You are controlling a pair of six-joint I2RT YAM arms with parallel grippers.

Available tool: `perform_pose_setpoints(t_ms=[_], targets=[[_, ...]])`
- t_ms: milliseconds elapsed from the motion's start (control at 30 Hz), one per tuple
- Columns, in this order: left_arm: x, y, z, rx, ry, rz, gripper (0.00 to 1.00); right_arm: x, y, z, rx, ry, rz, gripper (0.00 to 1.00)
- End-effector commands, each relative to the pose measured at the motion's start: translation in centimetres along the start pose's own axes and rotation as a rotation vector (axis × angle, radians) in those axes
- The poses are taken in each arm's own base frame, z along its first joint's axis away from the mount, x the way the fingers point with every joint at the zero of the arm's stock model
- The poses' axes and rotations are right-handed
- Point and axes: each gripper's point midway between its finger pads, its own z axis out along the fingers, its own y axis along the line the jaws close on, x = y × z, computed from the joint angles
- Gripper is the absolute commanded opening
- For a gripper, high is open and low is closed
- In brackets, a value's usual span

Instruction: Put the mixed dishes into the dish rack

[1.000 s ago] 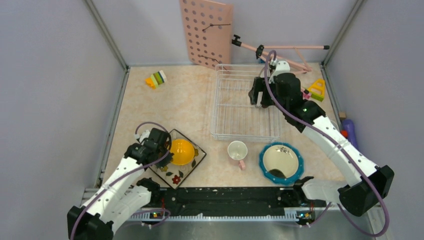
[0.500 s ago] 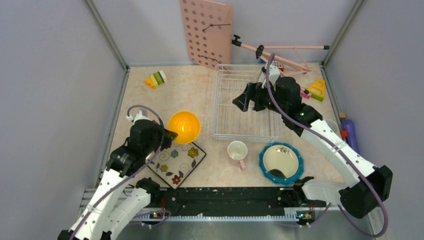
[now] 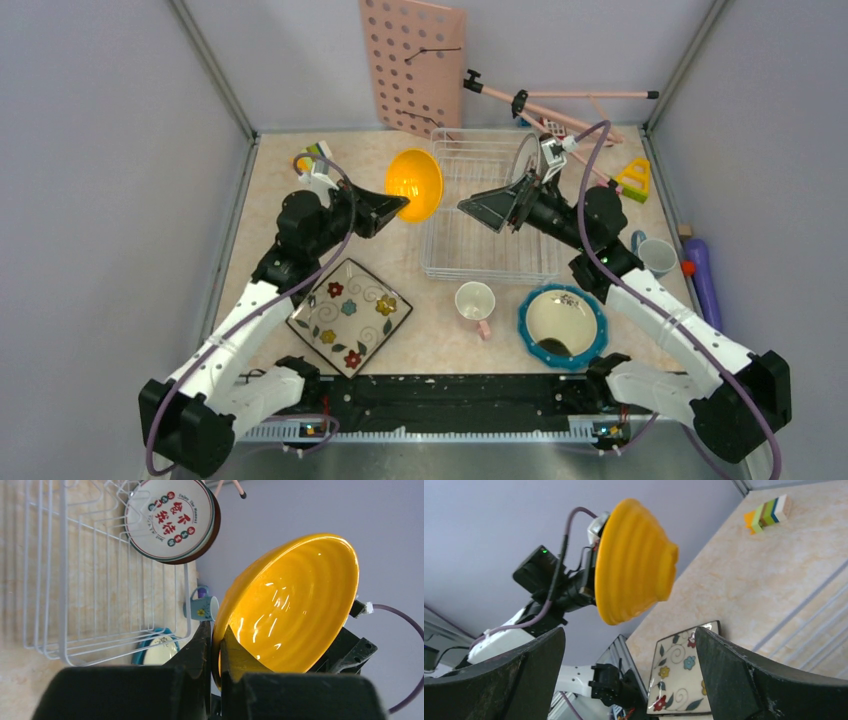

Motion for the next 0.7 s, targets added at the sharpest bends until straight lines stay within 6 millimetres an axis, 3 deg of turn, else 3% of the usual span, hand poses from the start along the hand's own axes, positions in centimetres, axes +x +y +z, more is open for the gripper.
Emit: perform_pose_setpoints(t_ms=[0,367,667], targets=[[-0.3,-5.1,-0.2,0.221,0.024,-0.014,0.0,-1.8,3.6,0.1,-0.14,-0.064,-0.002,0.99],[0.8,-4.1,1.0,0.184,0.109,-0.059,0.0,-2.3,2.8,2.1,-0.148,-0.061,-0.037,0.99],[1.3,-3.6,1.3,0.175,0.14,-0.056,0.0,-2.2,3.7,3.2,-0.212,-0.051,-0.037,0.99]])
